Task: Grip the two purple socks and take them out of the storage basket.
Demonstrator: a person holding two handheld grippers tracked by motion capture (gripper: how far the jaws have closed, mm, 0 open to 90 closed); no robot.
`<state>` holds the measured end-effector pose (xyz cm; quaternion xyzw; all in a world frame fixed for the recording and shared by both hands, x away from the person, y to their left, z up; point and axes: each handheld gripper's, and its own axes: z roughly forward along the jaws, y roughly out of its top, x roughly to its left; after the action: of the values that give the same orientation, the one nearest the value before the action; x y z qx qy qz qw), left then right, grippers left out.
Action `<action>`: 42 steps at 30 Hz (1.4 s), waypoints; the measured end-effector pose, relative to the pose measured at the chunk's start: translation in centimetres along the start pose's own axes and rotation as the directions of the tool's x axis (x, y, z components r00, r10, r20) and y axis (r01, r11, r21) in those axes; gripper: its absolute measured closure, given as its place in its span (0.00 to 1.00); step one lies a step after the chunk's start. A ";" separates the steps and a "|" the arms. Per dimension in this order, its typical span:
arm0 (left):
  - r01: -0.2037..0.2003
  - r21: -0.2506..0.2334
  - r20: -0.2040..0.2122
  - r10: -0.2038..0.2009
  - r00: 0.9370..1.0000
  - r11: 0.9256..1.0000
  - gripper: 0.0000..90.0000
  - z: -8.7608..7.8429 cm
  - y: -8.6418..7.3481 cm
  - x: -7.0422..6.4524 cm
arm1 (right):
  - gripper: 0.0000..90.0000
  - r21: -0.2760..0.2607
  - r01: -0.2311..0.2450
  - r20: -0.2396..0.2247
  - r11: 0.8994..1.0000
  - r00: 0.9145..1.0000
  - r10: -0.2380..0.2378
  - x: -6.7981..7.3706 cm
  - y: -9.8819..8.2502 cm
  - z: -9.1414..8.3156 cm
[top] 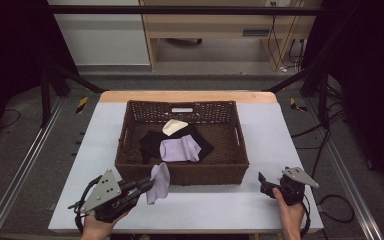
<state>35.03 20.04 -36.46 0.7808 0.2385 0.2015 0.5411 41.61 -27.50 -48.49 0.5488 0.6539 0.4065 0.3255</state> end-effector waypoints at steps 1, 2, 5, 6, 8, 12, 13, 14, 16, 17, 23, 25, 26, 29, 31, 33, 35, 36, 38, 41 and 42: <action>0.003 0.020 0.010 -0.004 1.000 1.000 0.95 0.2 -0.6 0.0 | 0.04 0.000 0.000 0.000 1.000 1.000 0.000 0.0 0.0 0.0; 0.003 0.020 0.010 -0.004 1.000 1.000 0.95 0.2 -0.6 0.0 | 0.04 0.000 -0.001 -0.001 1.000 1.000 0.001 0.0 0.0 0.0; 0.012 0.069 0.025 -0.014 1.000 0.998 0.95 1.0 -1.9 -0.2 | 0.04 -0.001 0.001 0.000 1.000 1.000 -0.001 0.0 0.0 0.0; 0.012 0.069 0.025 -0.014 1.000 0.998 0.95 1.0 -1.9 -0.2 | 0.04 -0.001 0.001 0.000 1.000 1.000 -0.001 0.0 0.0 0.0; 0.021 0.112 0.031 -0.024 0.999 0.994 0.95 1.7 -2.9 -0.2 | 0.04 -0.001 -0.002 0.002 1.000 1.000 0.002 0.0 0.0 0.0; 0.033 0.151 0.032 -0.038 0.999 0.988 0.95 2.4 -3.9 -0.2 | 0.04 -0.004 0.000 0.001 1.000 1.000 0.000 0.0 0.0 0.0; 0.035 0.170 0.033 -0.042 0.999 0.985 0.95 2.8 -4.3 -0.1 | 0.04 -0.004 0.000 0.000 1.000 1.000 0.000 0.0 0.0 -0.1; 0.046 0.197 0.038 -0.055 0.998 0.979 0.95 3.3 -4.9 0.0 | 0.04 -0.004 0.000 0.000 1.000 1.000 0.000 0.0 0.0 -0.1; 0.053 0.228 0.037 -0.063 0.997 0.972 0.95 3.9 -5.5 0.1 | 0.04 -0.003 0.000 0.001 1.000 1.000 0.000 0.0 0.0 -0.1; 0.057 0.241 0.039 -0.069 0.997 0.969 0.95 4.2 -5.8 0.2 | 0.04 -0.003 0.001 0.000 1.000 1.000 -0.001 0.0 0.0 -0.1; 0.074 0.294 0.037 -0.089 0.995 0.953 0.94 5.3 -6.9 0.4 | 0.04 -0.001 0.001 0.000 1.000 1.000 -0.001 0.0 0.0 0.0; 0.079 0.306 0.032 -0.093 0.995 0.949 0.92 5.5 -7.1 0.6 | 0.04 -0.002 0.001 -0.001 1.000 1.000 -0.001 0.0 0.0 0.0; 0.087 0.315 0.030 -0.102 0.994 0.945 0.90 5.6 -7.2 0.7 | 0.04 -0.002 0.000 -0.001 1.000 1.000 0.000 0.0 0.0 -0.1; 0.092 0.336 0.027 -0.108 0.994 0.937 0.83 5.7 -7.2 0.8 | 0.04 0.000 -0.001 -0.002 1.000 1.000 0.001 0.0 0.0 0.0; 0.094 0.336 0.016 -0.105 0.994 0.937 0.76 5.6 -7.2 0.8 | 0.04 0.000 -0.001 -0.003 1.000 1.000 0.001 0.0 0.0 0.0; 0.097 0.334 -0.014 -0.098 0.995 0.937 0.67 5.5 -7.1 0.7 | 0.04 -0.002 0.000 -0.004 1.000 1.000 0.000 0.0 0.0 -0.1; 0.094 0.329 -0.048 -0.083 0.995 0.939 0.58 5.3 -7.0 0.6 | 0.04 -0.003 0.000 -0.004 1.000 1.000 0.000 0.0 0.0 -0.1; 0.094 0.329 -0.048 -0.083 0.995 0.939 0.55 5.3 -7.0 0.6 | 0.04 -0.003 0.000 -0.004 1.000 1.000 0.000 0.0 0.0 -0.1; 0.108 0.317 -0.065 -0.092 0.994 0.942 0.46 5.0 -6.7 0.7 | 0.04 -0.001 -0.001 -0.004 1.000 1.000 0.001 0.0 0.0 0.0; 0.125 0.299 -0.090 -0.102 0.991 0.946 0.40 4.6 -6.1 0.6 | 0.04 -0.002 -0.001 -0.004 1.000 1.000 0.001 0.0 0.0 -0.1; 0.130 0.292 -0.095 -0.106 0.990 0.947 0.37 4.5 -6.0 0.6 | 0.04 -0.002 0.000 -0.004 1.000 1.000 0.000 0.0 0.0 -0.1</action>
<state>37.20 18.84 -43.53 0.8293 0.3333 0.1608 0.4187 41.56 -27.50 -48.47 0.5477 0.6540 0.4084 0.3248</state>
